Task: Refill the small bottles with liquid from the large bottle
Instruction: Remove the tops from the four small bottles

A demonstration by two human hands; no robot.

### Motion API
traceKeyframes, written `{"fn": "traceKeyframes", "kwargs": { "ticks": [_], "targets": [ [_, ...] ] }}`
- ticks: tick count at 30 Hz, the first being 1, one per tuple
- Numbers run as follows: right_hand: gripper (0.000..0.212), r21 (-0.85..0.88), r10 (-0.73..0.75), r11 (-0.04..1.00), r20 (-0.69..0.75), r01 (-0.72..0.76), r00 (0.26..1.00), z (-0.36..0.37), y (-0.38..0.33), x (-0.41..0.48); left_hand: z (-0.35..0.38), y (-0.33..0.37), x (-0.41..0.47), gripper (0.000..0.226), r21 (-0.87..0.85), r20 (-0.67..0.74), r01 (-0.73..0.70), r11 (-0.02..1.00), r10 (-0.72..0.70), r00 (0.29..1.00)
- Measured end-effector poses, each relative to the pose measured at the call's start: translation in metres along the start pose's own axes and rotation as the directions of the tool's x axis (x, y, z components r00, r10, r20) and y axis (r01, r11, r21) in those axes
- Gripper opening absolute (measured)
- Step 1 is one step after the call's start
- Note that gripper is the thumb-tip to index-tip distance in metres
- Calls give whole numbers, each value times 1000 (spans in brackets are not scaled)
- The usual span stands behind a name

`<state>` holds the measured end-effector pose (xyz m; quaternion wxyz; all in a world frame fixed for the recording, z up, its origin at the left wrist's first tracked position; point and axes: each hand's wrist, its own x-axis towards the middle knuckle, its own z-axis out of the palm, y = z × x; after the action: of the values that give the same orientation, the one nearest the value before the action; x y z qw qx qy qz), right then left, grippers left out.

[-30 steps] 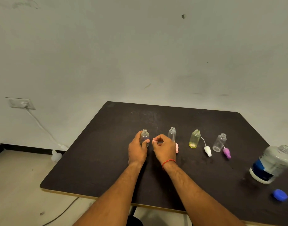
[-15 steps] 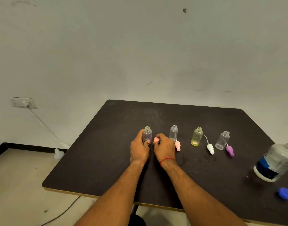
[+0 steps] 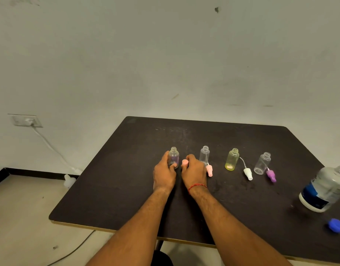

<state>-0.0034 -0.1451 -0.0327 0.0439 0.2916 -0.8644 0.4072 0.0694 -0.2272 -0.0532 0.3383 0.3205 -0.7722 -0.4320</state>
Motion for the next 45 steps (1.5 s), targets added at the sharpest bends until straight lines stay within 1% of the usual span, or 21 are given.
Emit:
{"fn": "traceKeyframes", "kwargs": {
  "ticks": [6, 14, 18, 22, 34, 37, 40, 45],
  "targets": [
    [14, -8, -15, 1000, -12, 15, 1000, 2, 1, -1, 0, -2, 2, 41, 15, 6, 25, 1000, -25, 1000],
    [14, -28, -4, 1000, -8, 4, 1000, -2, 3, 0, 1, -1, 3, 51, 55, 2, 56, 997, -56, 998],
    [14, -32, -3, 999, -9, 2, 1000, -3, 3, 1, 2, 1, 4, 47, 71, 3, 70, 995, -70, 998],
    [14, -33, -6, 999, -16, 5, 1000, -4, 2, 0, 2, 1, 4, 38, 88, 5, 65, 994, -66, 998],
    [14, -44, -38, 998, -7, 38, 999, -5, 6, -4, 0, 4, 2, 31, 71, 2, 63, 995, -64, 998],
    [9, -29, -69, 997, 10, 69, 998, -9, 9, -9, -1, 6, 0, 30, 68, -17, 44, 997, -43, 999],
    [15, 14, -92, 996, 27, 92, 995, -16, 8, -17, -2, 10, -2, 34, 41, -46, 46, 998, -44, 998],
    [18, 50, -152, 987, 35, 150, 988, -27, 12, -29, -7, 12, -8, 39, -52, -128, 67, 996, -74, 989]
  ]
}}
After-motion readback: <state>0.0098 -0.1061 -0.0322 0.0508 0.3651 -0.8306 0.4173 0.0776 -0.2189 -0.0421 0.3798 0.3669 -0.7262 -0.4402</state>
